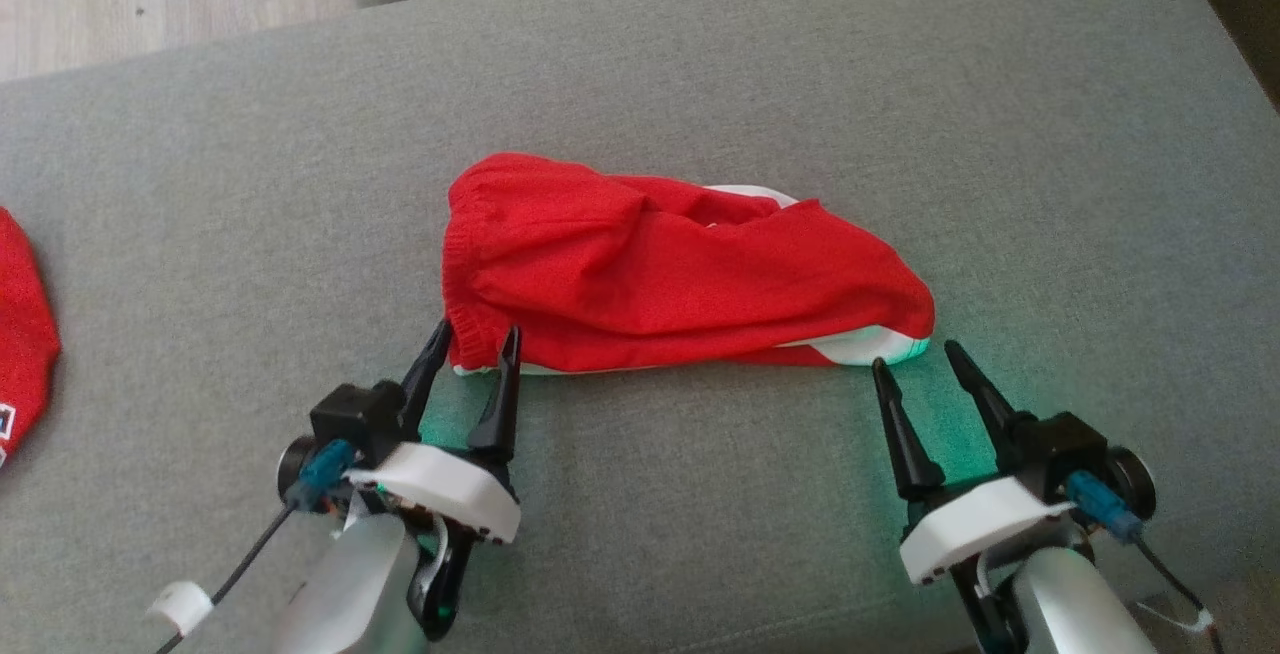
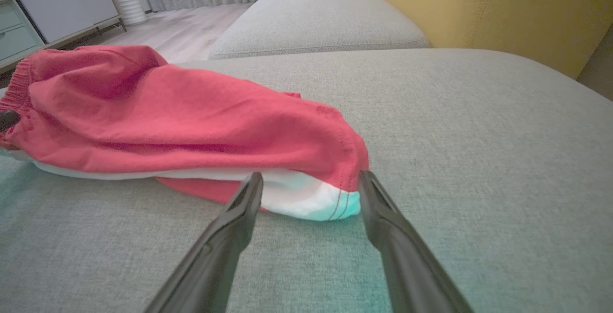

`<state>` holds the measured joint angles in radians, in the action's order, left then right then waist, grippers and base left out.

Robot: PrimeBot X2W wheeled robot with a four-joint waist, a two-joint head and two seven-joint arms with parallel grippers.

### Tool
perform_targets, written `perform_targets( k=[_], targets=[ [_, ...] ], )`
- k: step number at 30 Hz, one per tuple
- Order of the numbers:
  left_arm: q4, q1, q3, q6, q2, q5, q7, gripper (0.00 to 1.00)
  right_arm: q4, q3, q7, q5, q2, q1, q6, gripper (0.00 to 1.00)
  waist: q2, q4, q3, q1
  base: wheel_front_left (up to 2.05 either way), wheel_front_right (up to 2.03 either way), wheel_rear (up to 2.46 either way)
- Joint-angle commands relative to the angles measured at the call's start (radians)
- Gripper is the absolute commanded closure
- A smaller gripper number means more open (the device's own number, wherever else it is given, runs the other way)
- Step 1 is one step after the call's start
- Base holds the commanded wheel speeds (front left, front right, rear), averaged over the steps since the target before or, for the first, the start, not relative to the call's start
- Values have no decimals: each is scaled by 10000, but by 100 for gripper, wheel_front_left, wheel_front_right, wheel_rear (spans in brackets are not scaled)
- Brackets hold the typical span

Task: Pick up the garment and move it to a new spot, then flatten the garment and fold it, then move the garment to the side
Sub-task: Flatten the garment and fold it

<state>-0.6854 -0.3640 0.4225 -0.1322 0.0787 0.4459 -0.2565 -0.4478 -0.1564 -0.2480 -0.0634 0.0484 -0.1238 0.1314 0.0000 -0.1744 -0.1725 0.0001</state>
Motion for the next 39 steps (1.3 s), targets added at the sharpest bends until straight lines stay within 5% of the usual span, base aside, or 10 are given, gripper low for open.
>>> perform_targets(
  k=[1,3,21,33,39],
  targets=[
    [407,-414,-186,17,162,96,-53,2,364,-211,-138,-91,19,-395,-7,0,0,12,-37,-1,0,0,0],
    [607,-416,-80,17,202,152,-53,100,367,-255,-138,-140,19,-411,-7,0,0,48,-66,-1,0,0,0],
    [3207,1857,27,16,365,-431,-53,100,198,122,-138,-586,18,173,-7,0,0,2310,840,-1,0,0,0],
    [1618,1112,-1191,50,161,-914,-53,100,111,-270,-138,-637,18,-173,-7,0,0,1211,370,-1,0,0,0],
    [459,731,-1721,417,68,-1368,-53,100,123,-282,-138,-643,18,-198,-7,0,0,782,431,-1,0,0,0]
  ],
)
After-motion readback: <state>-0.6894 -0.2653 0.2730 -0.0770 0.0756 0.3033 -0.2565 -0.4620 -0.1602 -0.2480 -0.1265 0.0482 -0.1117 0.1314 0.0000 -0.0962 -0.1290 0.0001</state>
